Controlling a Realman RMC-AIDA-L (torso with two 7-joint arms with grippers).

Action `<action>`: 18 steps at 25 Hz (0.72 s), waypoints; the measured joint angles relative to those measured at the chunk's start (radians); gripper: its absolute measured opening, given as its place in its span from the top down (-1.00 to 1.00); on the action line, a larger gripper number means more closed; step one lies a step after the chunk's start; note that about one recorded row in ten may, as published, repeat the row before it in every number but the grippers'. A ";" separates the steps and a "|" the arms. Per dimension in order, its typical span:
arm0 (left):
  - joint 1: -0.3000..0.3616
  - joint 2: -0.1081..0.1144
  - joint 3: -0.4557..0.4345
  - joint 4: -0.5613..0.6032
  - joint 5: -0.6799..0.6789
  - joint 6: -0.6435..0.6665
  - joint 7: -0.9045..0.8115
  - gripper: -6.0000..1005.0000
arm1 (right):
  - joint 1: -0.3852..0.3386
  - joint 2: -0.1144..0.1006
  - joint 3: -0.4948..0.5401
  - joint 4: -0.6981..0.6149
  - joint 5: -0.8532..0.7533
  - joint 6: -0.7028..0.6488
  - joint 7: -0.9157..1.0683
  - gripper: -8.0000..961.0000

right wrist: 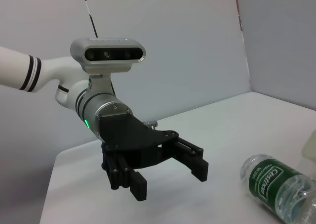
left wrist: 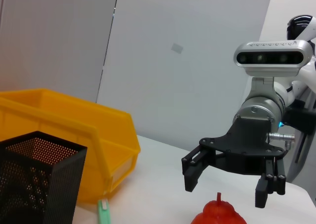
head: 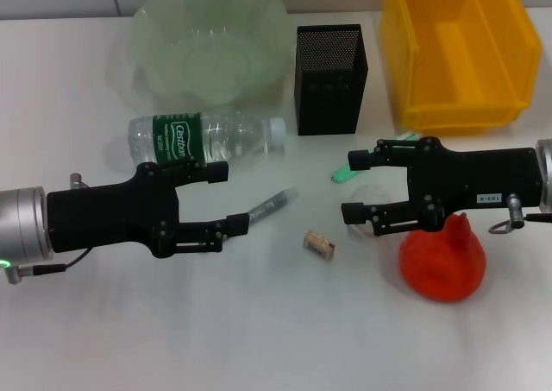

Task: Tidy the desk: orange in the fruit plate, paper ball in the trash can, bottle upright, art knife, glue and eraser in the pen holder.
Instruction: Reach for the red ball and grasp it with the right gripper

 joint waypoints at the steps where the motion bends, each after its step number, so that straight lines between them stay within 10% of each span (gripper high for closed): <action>1: 0.000 0.000 0.000 0.000 0.000 0.000 0.000 -0.68 | 0.000 0.000 0.000 -0.003 0.000 0.000 0.003 -0.71; 18: -0.001 0.000 0.000 0.002 0.000 0.011 -0.005 -0.67 | -0.002 0.000 -0.002 -0.054 -0.034 -0.008 0.070 -0.70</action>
